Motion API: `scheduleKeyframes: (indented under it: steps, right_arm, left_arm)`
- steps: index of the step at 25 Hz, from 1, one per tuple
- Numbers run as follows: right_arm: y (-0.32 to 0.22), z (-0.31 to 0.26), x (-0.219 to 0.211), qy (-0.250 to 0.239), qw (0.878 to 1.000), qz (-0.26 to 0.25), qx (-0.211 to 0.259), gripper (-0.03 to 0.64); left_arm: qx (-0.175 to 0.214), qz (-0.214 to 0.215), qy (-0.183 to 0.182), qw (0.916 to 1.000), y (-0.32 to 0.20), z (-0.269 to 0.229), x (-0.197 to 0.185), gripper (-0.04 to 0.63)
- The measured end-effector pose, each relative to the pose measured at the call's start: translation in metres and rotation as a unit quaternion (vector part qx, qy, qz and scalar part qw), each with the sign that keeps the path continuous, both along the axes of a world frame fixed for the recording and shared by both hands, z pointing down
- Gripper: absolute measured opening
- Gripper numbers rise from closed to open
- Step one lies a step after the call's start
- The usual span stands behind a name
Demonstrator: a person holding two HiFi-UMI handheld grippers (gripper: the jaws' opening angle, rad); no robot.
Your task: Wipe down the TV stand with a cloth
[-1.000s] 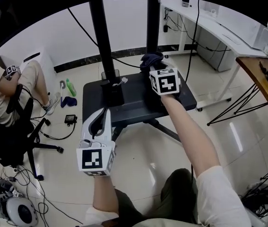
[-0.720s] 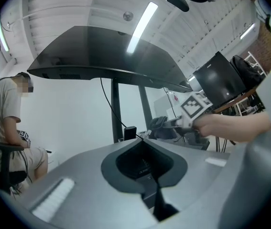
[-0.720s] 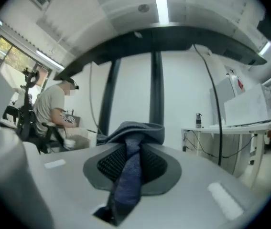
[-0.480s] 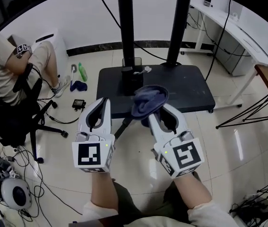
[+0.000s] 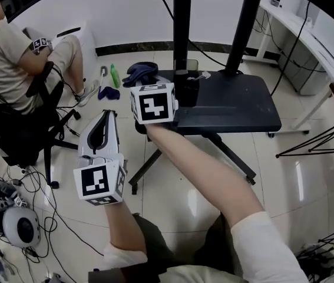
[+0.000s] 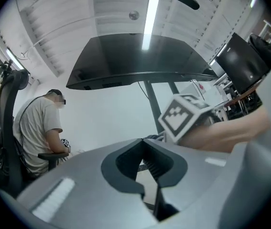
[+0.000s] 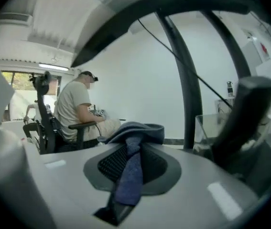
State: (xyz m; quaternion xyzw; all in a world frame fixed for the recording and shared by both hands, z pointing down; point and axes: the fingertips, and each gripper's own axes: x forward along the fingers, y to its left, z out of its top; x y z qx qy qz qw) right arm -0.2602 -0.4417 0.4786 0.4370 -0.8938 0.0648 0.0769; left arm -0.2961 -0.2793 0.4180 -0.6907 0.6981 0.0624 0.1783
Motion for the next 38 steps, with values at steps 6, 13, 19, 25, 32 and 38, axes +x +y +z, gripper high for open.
scheduleKeyframes:
  steps: [6, 13, 19, 25, 32, 38]
  right_arm:
    - [-0.054, 0.026, -0.005, 0.070, 0.992, 0.084, -0.059, 0.064]
    - [0.017, -0.001, 0.005, 0.045, 0.999, 0.017, -0.004, 0.064]
    - [0.165, -0.010, 0.047, -0.019, 0.989, -0.089, 0.112, 0.064]
    - [0.175, -0.020, 0.125, -0.069, 0.984, -0.047, 0.156, 0.066]
    - [0.002, -0.020, 0.213, -0.069, 0.994, 0.063, 0.051, 0.066]
    - [-0.099, 0.022, 0.189, 0.017, 0.992, 0.089, -0.086, 0.067]
  left_arm:
    - [-0.005, 0.007, 0.005, 1.0000, 0.002, 0.001, -0.007, 0.069]
    - [-0.003, 0.010, 0.015, 0.9998, 0.007, 0.001, -0.018, 0.069]
    - [-0.006, 0.018, 0.020, 0.9996, -0.005, 0.002, -0.016, 0.069]
    - [-0.013, 0.055, 0.009, 0.9983, -0.022, -0.007, 0.013, 0.069]
    - [-0.101, 0.072, -0.031, 0.9919, -0.017, 0.020, 0.054, 0.069]
    - [-0.015, 0.078, -0.019, 0.9967, -0.012, -0.001, 0.062, 0.069]
